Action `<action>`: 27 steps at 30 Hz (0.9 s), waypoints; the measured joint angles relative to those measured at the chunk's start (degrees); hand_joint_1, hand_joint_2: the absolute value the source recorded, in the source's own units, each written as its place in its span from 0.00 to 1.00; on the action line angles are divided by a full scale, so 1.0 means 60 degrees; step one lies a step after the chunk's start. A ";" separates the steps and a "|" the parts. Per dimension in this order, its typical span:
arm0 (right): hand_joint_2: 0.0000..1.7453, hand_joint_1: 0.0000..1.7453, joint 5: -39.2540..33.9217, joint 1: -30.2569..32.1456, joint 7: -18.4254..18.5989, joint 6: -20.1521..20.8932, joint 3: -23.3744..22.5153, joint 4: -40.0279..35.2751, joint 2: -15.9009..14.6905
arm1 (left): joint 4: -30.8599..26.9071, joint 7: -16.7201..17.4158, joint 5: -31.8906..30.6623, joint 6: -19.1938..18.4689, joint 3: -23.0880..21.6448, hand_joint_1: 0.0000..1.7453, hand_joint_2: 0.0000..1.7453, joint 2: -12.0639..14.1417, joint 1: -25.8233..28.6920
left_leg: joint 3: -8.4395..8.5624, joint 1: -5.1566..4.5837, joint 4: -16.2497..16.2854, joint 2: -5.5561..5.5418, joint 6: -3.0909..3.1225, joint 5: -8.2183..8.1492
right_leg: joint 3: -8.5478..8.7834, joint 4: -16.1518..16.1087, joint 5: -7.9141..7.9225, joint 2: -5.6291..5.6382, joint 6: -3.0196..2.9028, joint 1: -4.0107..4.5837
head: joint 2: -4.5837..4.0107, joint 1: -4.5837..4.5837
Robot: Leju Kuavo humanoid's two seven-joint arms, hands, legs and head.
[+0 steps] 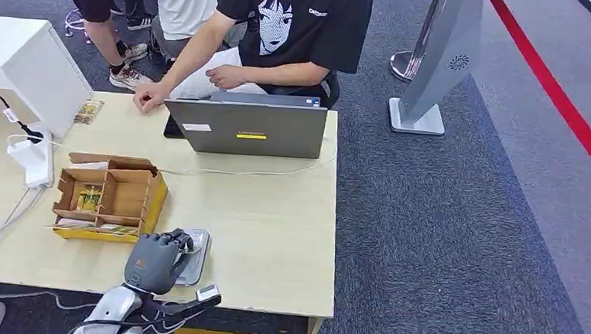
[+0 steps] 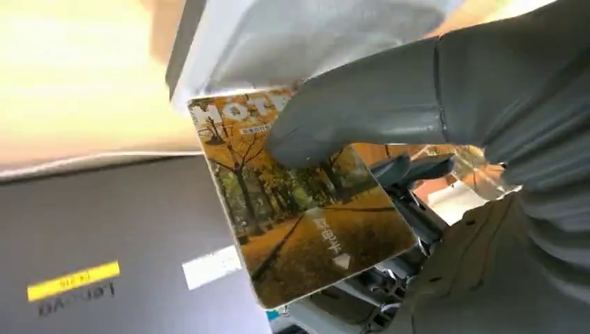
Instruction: Pass the card to the sensor for recognition and then transmit it.
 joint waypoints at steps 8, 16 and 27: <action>1.00 0.00 0.0080 -0.0015 0.0022 0.0066 0.0000 0.0000 0.0004 | 0.0517 -0.0004 -0.0248 -0.0066 0.0000 1.00 1.00 -0.0055 -0.0303 | 0.0004 0.0000 0.0000 -0.0002 0.0006 0.0007 | 0.0006 0.0000 0.0003 -0.0007 -0.0001 0.0001 | 0.0000 0.0000; 1.00 0.00 0.0106 -0.0031 0.0022 0.0102 0.0000 0.0000 0.0004 | 0.0663 0.0004 -0.0277 -0.0015 0.0000 1.00 1.00 -0.0102 -0.0405 | 0.0003 0.0000 -0.0001 -0.0002 0.0003 0.0020 | 0.0006 0.0000 0.0016 -0.0010 0.0000 0.0000 | 0.0000 0.0000; 1.00 0.00 0.0222 0.0002 -0.0040 0.0019 -0.0091 0.0004 0.0098 | -0.0839 -0.0124 -0.0091 0.0688 0.0325 1.00 1.00 0.0168 -0.0780 | -0.0010 0.0004 -0.0001 -0.0001 -0.0003 0.0033 | -0.0012 0.0001 0.0029 -0.0006 0.0000 0.0003 | 0.0000 0.0000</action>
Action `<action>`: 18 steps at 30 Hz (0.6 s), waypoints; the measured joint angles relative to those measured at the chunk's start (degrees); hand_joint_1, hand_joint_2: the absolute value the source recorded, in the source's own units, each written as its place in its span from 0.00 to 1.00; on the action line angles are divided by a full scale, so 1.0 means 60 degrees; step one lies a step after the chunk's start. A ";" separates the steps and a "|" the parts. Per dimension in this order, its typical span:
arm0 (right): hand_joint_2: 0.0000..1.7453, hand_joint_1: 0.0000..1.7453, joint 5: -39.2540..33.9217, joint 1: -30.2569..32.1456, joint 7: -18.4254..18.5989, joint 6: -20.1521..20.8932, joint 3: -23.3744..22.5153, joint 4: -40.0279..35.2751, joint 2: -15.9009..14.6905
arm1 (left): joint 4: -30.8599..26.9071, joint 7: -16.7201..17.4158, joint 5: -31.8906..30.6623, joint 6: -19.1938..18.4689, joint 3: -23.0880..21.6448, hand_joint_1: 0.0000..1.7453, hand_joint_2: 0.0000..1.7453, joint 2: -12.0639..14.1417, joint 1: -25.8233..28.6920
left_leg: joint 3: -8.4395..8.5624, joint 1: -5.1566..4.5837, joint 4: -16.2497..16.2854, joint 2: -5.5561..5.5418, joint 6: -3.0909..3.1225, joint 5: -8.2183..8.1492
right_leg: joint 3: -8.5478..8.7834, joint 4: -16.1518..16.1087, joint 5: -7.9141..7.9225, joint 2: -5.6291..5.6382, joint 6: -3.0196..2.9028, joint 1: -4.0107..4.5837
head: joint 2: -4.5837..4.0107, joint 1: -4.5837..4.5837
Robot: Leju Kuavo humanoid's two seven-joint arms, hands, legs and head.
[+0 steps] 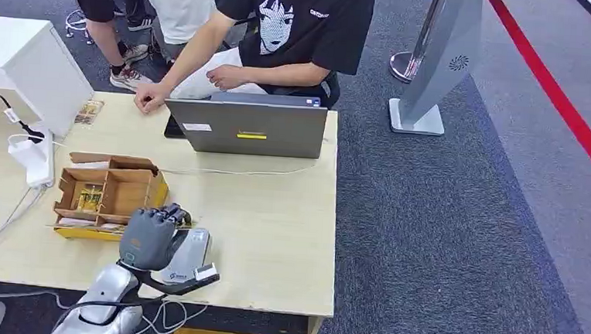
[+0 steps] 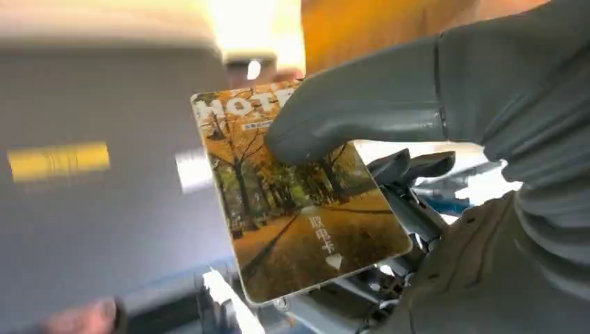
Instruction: Pass the card to the sensor for recognition and then transmit it.
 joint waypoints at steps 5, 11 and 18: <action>1.00 0.00 0.0102 0.0052 -0.0055 -0.0004 -0.0055 0.0000 0.0069 | -0.0331 0.0161 0.0239 -0.0076 0.0549 1.00 1.00 0.0694 -0.0815 | -0.0001 0.0018 -0.0001 -0.0001 -0.0008 0.0005 | -0.0002 0.0004 0.0003 0.0000 -0.0005 0.0018 | -0.0003 0.0000; 1.00 0.00 0.0138 0.0055 -0.0102 0.0080 -0.0117 0.0000 0.0135 | -0.0214 0.0098 0.0809 -0.0025 0.1213 1.00 1.00 0.1315 -0.1351 | -0.0004 0.0024 -0.0001 0.0001 -0.0009 0.0005 | -0.0003 0.0005 0.0003 0.0007 -0.0007 0.0022 | 0.0000 0.0004; 1.00 0.00 0.0193 0.0059 -0.0142 0.0091 -0.0149 0.0000 0.0149 | -0.0036 -0.0058 0.1063 0.0000 0.1632 1.00 1.00 0.1661 -0.1349 | -0.0018 0.0023 -0.0001 -0.0001 -0.0009 0.0005 | -0.0015 0.0004 0.0003 0.0005 -0.0007 0.0021 | 0.0000 0.0004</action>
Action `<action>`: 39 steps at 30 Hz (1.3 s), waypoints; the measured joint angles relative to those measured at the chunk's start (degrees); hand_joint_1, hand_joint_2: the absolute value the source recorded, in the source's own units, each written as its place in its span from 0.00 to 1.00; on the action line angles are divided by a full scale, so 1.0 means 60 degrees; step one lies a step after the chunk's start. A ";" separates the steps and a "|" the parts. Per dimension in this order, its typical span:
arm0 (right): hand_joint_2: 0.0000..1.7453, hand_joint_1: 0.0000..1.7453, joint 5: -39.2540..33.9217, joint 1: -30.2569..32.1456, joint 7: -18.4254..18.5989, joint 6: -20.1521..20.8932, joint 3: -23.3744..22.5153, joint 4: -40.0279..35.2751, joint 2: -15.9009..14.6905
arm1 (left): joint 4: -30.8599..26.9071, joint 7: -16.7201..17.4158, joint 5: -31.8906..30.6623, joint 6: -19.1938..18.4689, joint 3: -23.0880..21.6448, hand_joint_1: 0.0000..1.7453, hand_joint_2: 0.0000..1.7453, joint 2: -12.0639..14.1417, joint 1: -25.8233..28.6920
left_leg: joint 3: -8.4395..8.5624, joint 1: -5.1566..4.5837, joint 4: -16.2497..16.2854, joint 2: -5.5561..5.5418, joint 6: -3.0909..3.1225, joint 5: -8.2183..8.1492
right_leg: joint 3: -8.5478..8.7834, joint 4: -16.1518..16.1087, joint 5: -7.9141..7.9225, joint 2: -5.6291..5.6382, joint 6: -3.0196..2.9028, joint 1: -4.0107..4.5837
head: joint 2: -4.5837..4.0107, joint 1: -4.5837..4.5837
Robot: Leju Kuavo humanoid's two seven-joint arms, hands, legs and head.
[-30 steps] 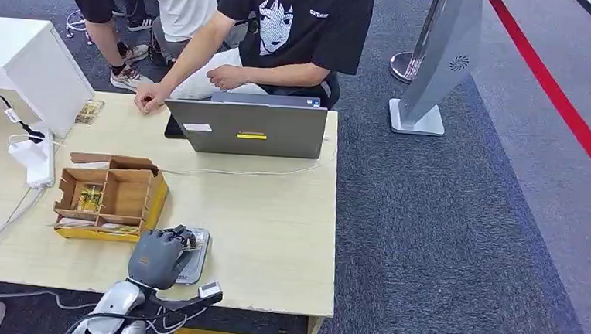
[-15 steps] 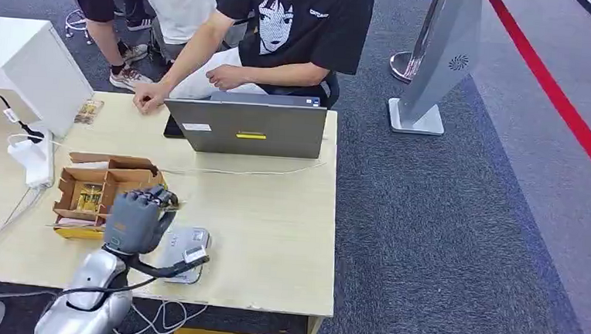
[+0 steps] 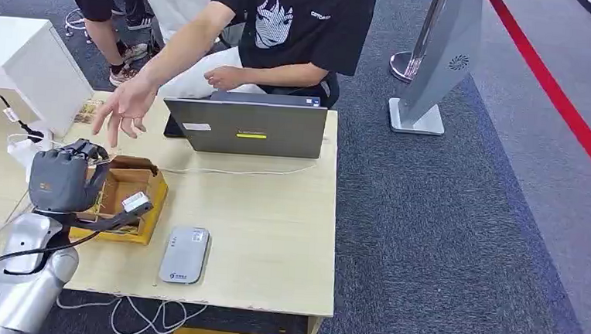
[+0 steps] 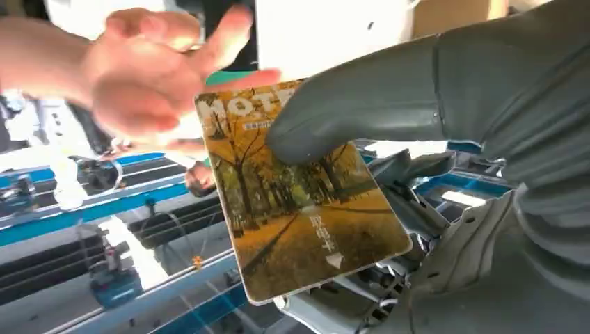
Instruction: Pass the card to the sensor for recognition and then transmit it.
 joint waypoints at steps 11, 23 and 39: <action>1.00 0.00 0.0087 -0.0008 0.0033 0.0029 -0.0069 0.0000 0.0007 | 0.0142 -0.0160 -0.0211 0.0007 0.0178 0.00 1.00 -0.0026 -0.0120 | 0.0001 0.0000 0.0000 0.0001 -0.0001 0.0001 | -0.0003 0.0000 0.0001 0.0001 0.0000 0.0000 | 0.0000 -0.0004; 1.00 0.00 0.0149 -0.0010 0.0066 0.0004 -0.0244 0.0000 0.0007 | -0.0467 -0.0524 -0.0430 0.0015 0.0171 0.00 1.00 -0.0536 0.0078 | 0.0000 -0.0001 0.0002 0.0002 -0.0001 0.0000 | -0.0005 -0.0002 0.0001 0.0003 -0.0001 -0.0001 | 0.0000 0.0000; 1.00 0.00 0.0200 0.0002 -0.0014 0.0022 -0.0710 0.0000 0.0007 | -0.1829 -0.0052 -0.1209 -0.1683 -0.1617 0.00 1.00 -0.0919 0.2162 | -0.0005 -0.0003 0.0000 0.0013 0.0000 -0.0003 | -0.0013 -0.0005 0.0000 0.0012 -0.0001 -0.0001 | 0.0000 0.0003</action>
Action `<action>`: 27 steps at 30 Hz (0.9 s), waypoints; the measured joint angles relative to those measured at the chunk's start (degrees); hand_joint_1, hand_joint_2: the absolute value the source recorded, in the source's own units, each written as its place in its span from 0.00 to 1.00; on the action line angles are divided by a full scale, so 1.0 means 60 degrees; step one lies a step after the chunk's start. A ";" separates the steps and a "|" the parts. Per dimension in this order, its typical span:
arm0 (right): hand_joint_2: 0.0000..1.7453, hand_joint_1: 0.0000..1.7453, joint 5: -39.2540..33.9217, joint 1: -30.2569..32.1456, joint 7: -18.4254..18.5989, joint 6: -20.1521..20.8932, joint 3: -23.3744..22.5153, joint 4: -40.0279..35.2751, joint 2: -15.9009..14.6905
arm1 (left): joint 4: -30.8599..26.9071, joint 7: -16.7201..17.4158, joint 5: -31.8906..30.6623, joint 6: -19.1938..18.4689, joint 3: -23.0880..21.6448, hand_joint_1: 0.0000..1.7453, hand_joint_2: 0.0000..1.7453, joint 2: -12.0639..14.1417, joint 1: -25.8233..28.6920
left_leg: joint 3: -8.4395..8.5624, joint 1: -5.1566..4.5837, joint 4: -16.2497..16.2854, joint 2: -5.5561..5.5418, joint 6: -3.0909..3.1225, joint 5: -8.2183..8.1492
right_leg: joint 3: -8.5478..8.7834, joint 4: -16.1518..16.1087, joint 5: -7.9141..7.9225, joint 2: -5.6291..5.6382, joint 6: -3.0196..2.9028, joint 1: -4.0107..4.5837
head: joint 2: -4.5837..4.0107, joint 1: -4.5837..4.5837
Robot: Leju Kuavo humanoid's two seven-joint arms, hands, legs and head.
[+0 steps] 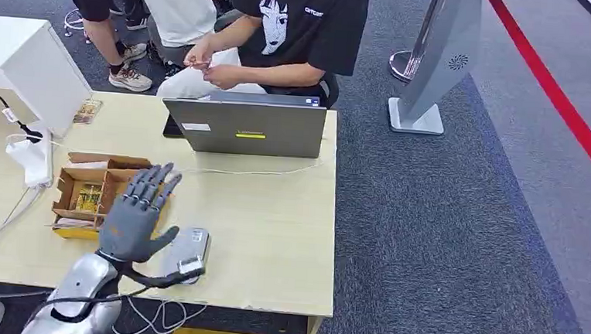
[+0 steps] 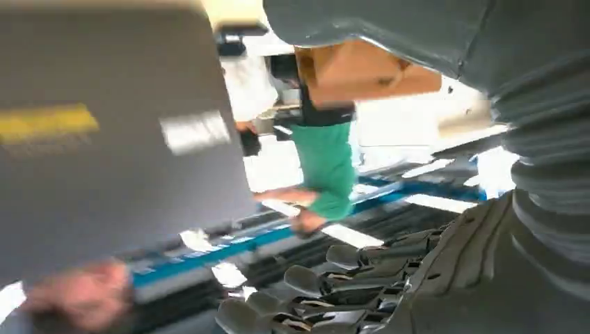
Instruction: Pass the card to the sensor for recognition and then transmit it.
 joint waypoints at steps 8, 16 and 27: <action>1.00 0.00 0.0033 0.0018 -0.0018 -0.0004 -0.0193 0.0000 0.0000 | 0.0022 0.0758 -0.0525 0.0116 -0.0055 0.00 1.00 0.0689 0.0727 | -0.0002 0.0007 -0.0005 0.0003 -0.0003 0.0001 | -0.0006 0.0002 -0.0002 -0.0004 -0.0003 0.0004 | 0.0000 -0.0007; 1.00 0.00 0.0033 0.0055 -0.0095 -0.0004 -0.0284 0.0000 0.0000 | 0.0022 0.0959 -0.0692 0.0277 0.0051 0.00 1.00 0.1042 0.0990 | -0.0003 0.0003 -0.0004 -0.0003 -0.0002 0.0002 | 0.0002 0.0001 -0.0001 -0.0006 -0.0001 0.0002 | 0.0000 -0.0007; 1.00 0.00 0.0113 0.0060 -0.0124 0.0000 -0.0405 0.0000 0.0000 | 0.0047 0.1065 -0.0635 0.0576 0.0502 0.00 1.00 0.1093 0.1066 | -0.0003 0.0005 -0.0005 -0.0005 -0.0002 0.0002 | 0.0000 0.0002 -0.0001 -0.0006 -0.0001 0.0003 | 0.0000 -0.0007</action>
